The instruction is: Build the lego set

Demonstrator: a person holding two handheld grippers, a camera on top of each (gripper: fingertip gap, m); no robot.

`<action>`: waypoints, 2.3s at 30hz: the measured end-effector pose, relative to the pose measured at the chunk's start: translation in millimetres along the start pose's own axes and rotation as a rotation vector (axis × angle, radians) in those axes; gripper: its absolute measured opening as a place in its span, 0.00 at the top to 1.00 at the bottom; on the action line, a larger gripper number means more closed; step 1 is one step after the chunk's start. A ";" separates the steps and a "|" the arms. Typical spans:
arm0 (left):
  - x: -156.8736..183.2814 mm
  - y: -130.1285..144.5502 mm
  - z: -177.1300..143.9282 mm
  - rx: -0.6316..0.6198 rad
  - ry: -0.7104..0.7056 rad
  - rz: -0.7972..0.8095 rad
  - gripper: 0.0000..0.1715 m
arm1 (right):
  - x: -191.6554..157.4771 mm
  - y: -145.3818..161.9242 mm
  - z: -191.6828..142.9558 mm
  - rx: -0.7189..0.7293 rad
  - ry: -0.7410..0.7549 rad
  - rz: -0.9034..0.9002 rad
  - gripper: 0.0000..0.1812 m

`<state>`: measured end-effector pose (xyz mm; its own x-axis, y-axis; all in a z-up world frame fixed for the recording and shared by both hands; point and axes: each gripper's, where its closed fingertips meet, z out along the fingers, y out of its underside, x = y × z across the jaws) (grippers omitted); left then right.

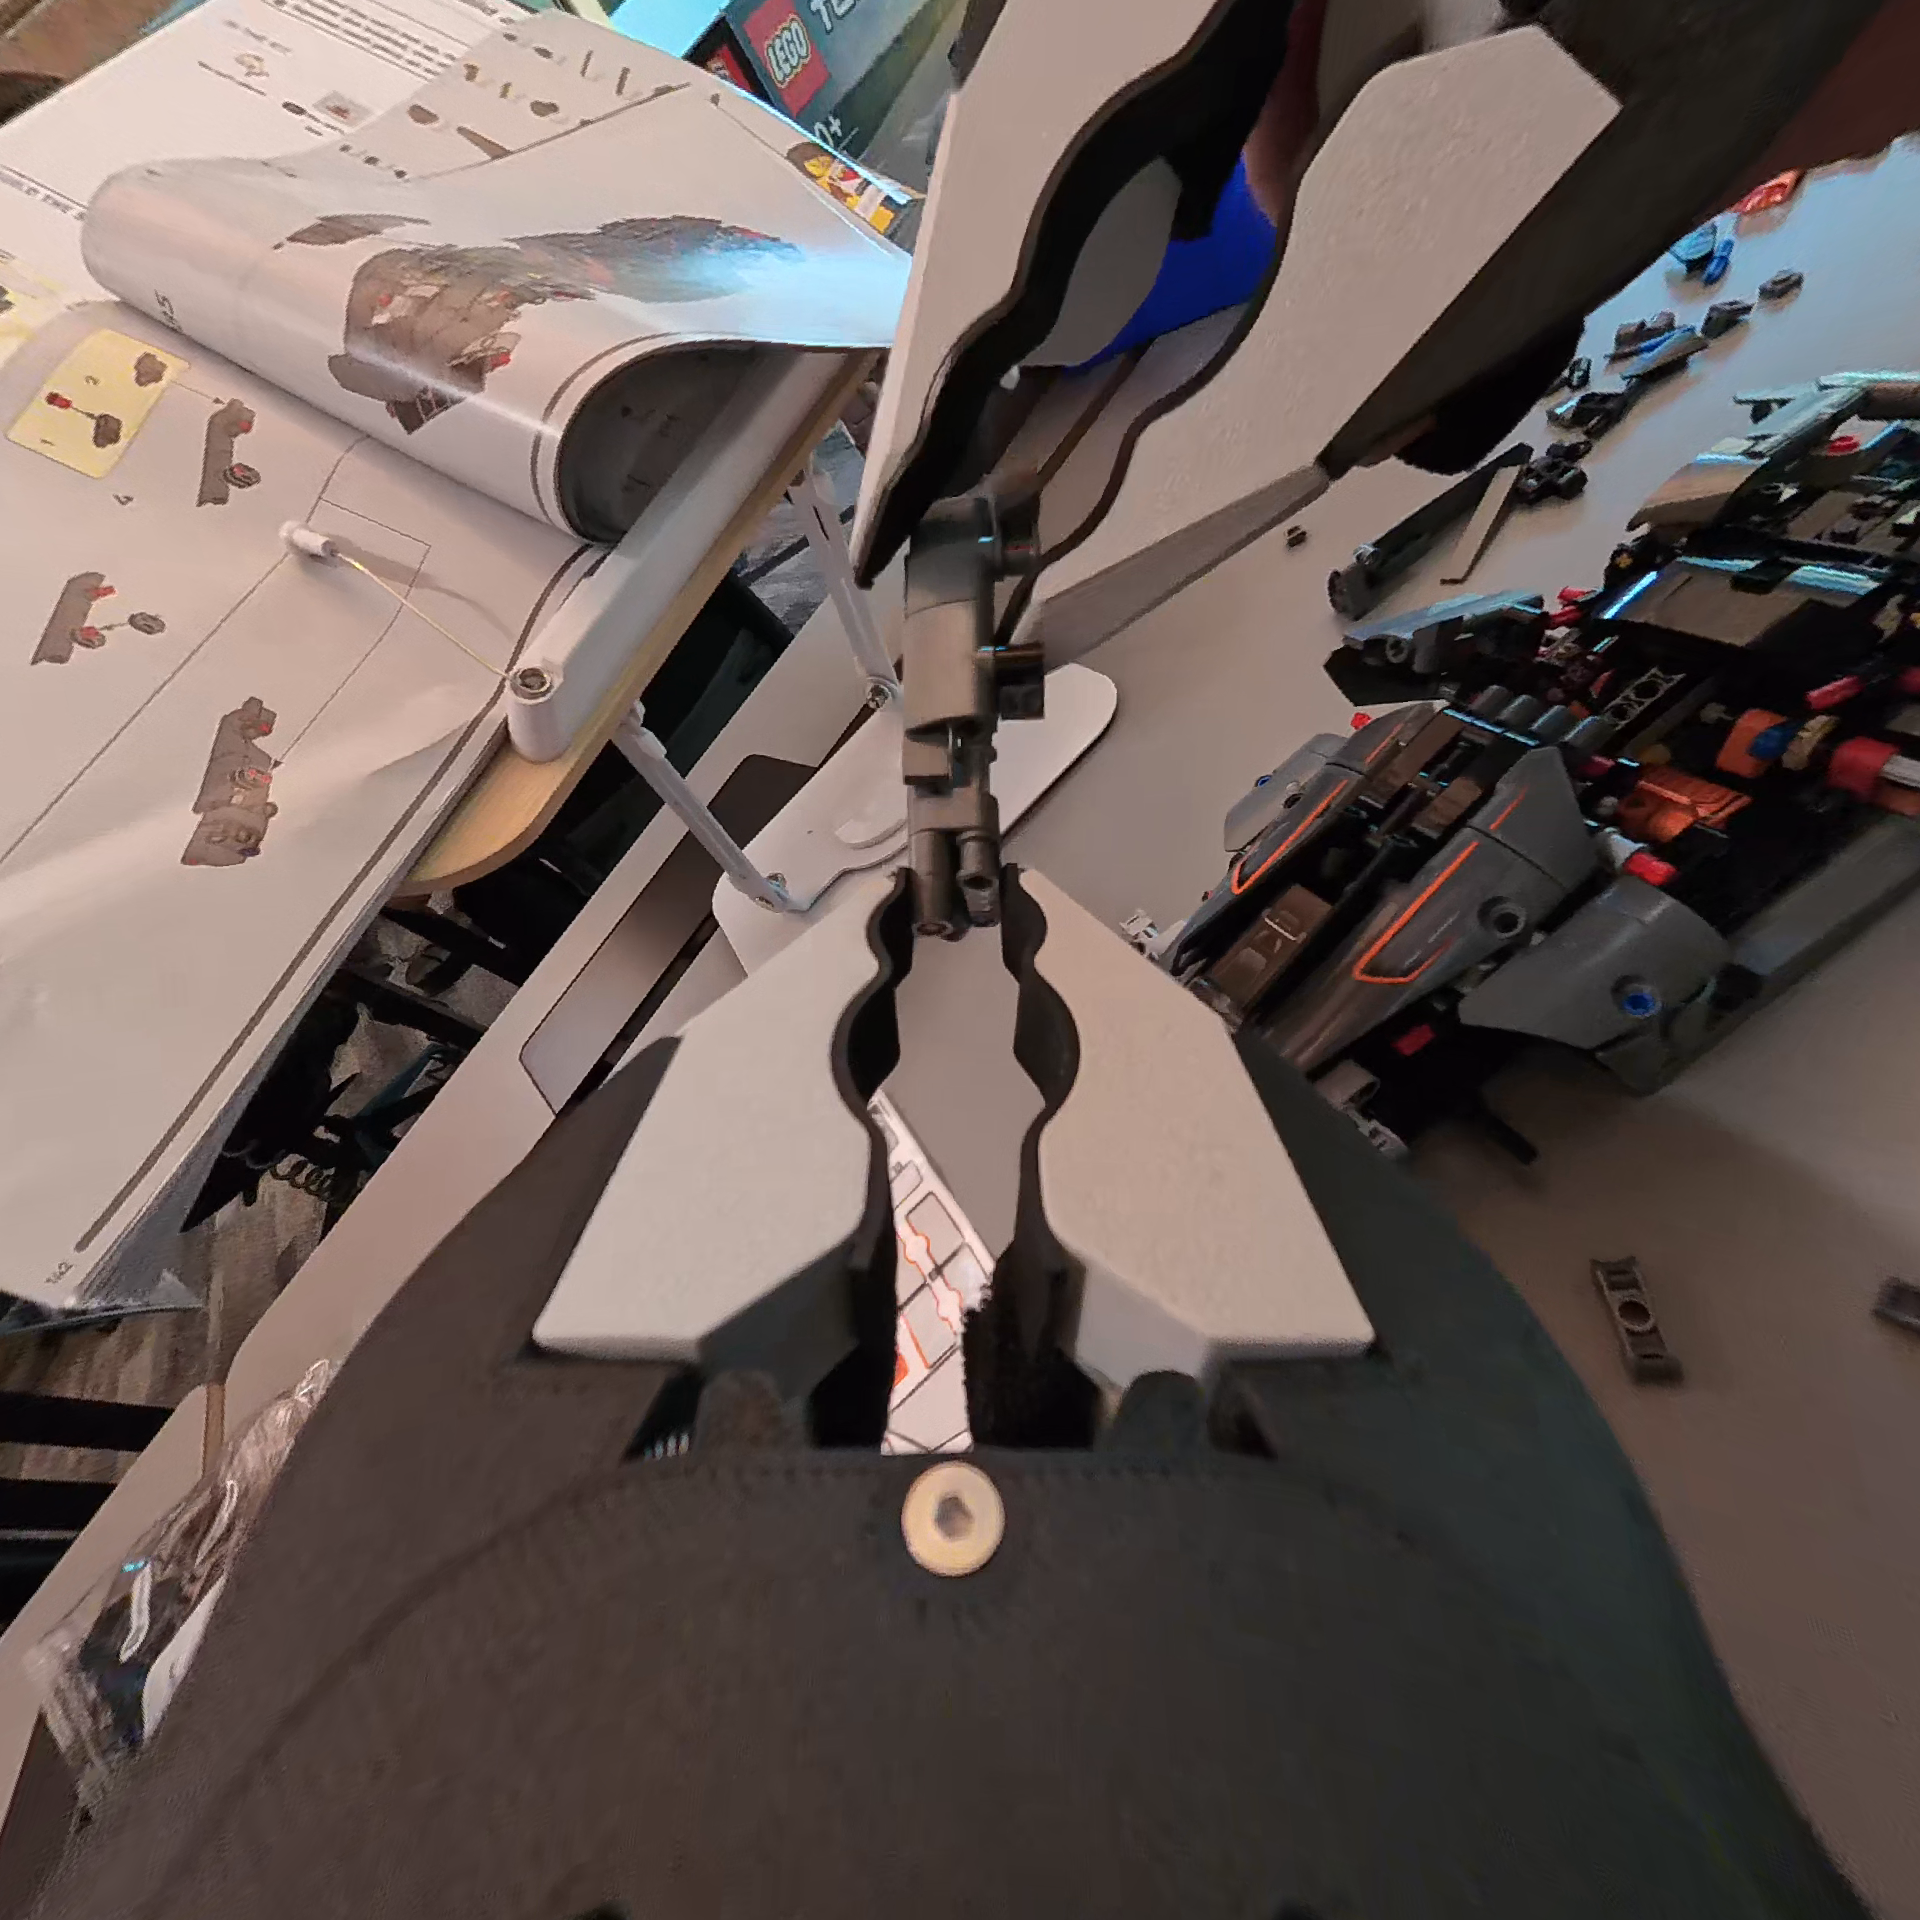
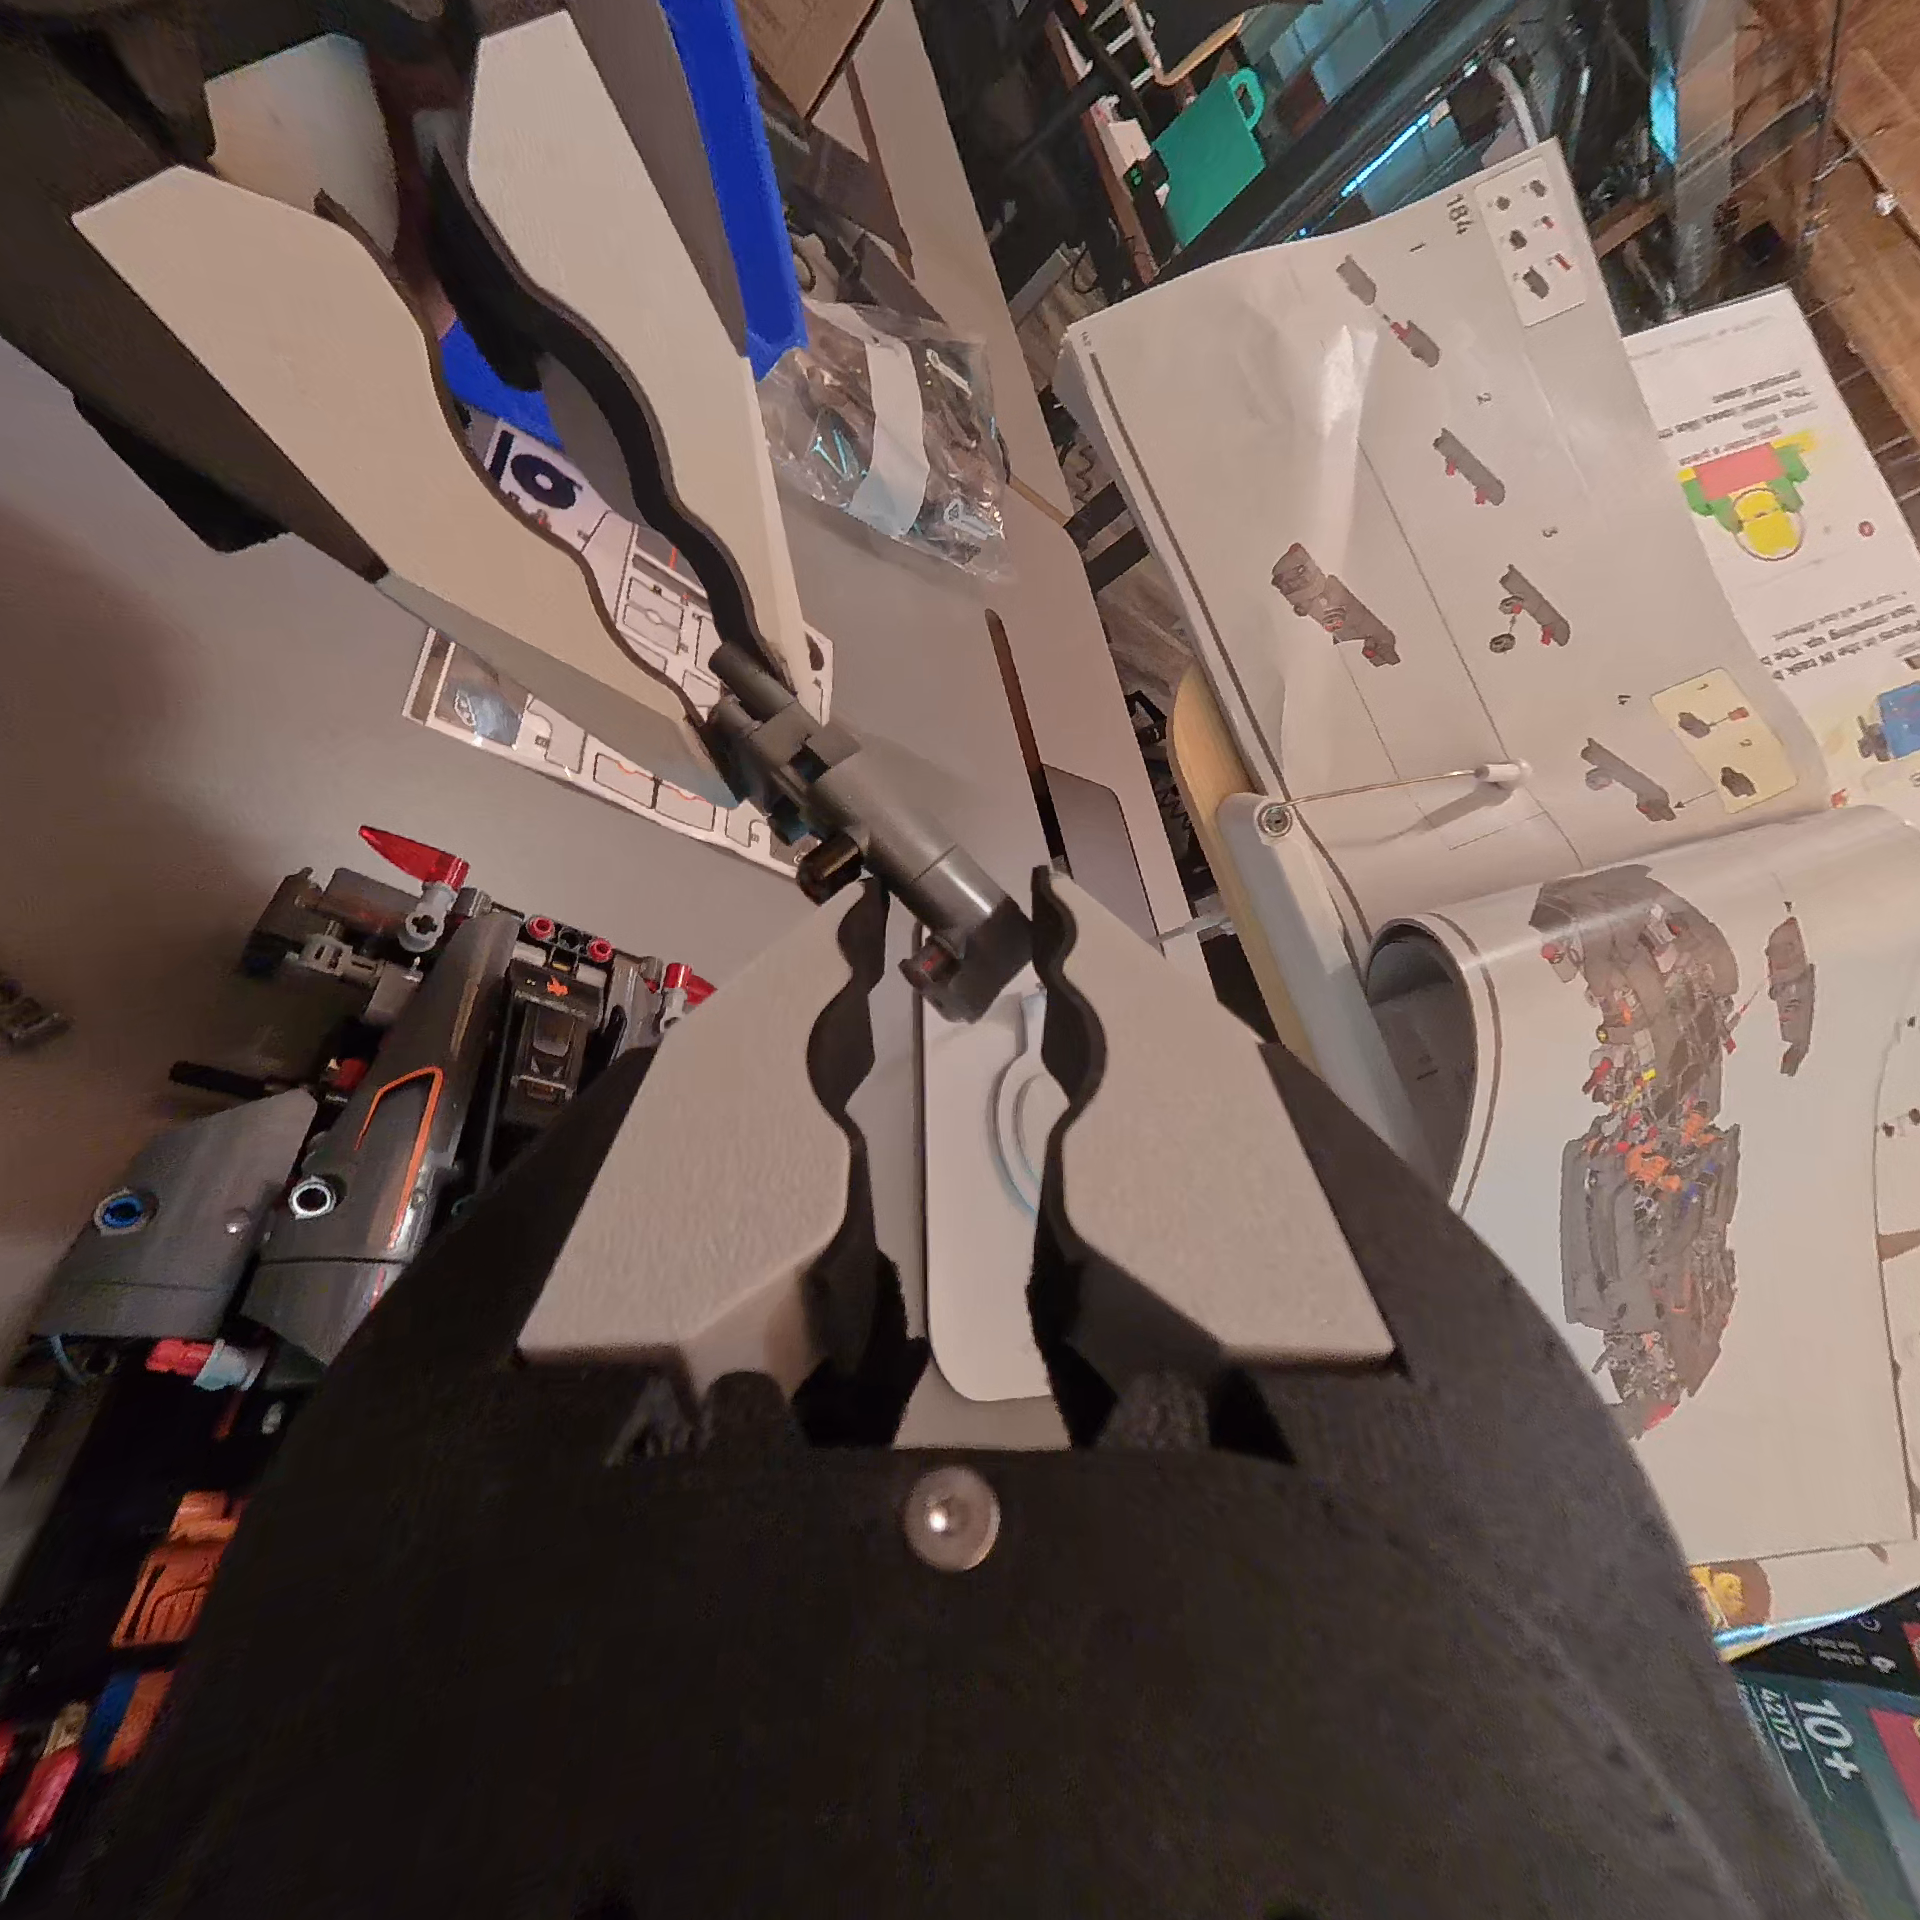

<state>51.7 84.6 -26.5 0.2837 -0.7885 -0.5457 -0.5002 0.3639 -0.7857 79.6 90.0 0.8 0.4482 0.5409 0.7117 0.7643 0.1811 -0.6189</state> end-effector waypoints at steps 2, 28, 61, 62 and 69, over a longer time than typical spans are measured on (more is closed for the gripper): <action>1.0 0.0 0.5 0.001 0.001 -0.002 0.92 | -0.5 1.4 -0.2 -0.003 -0.005 -0.003 0.86; -6.0 -14.8 -6.7 -0.131 -0.099 0.201 0.92 | 4.5 -3.5 -12.8 0.074 0.079 -0.014 0.88; 25.3 -58.7 71.7 -0.053 0.187 0.262 0.92 | 37.0 70.3 -57.3 0.007 0.007 0.133 0.90; 26.9 -56.5 72.9 -0.054 0.188 0.261 0.92 | 35.1 72.8 -56.0 0.003 0.000 0.133 0.90; 29.6 -49.3 74.0 -0.055 0.212 0.264 0.92 | 27.8 76.3 -50.7 0.026 -0.036 0.168 0.90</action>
<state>145.3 80.0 -25.4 -0.0349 -0.7581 -0.6512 -0.5784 0.5468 -0.6054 173.8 77.2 -9.8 0.5518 0.5940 0.5855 0.6676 0.1062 -0.7369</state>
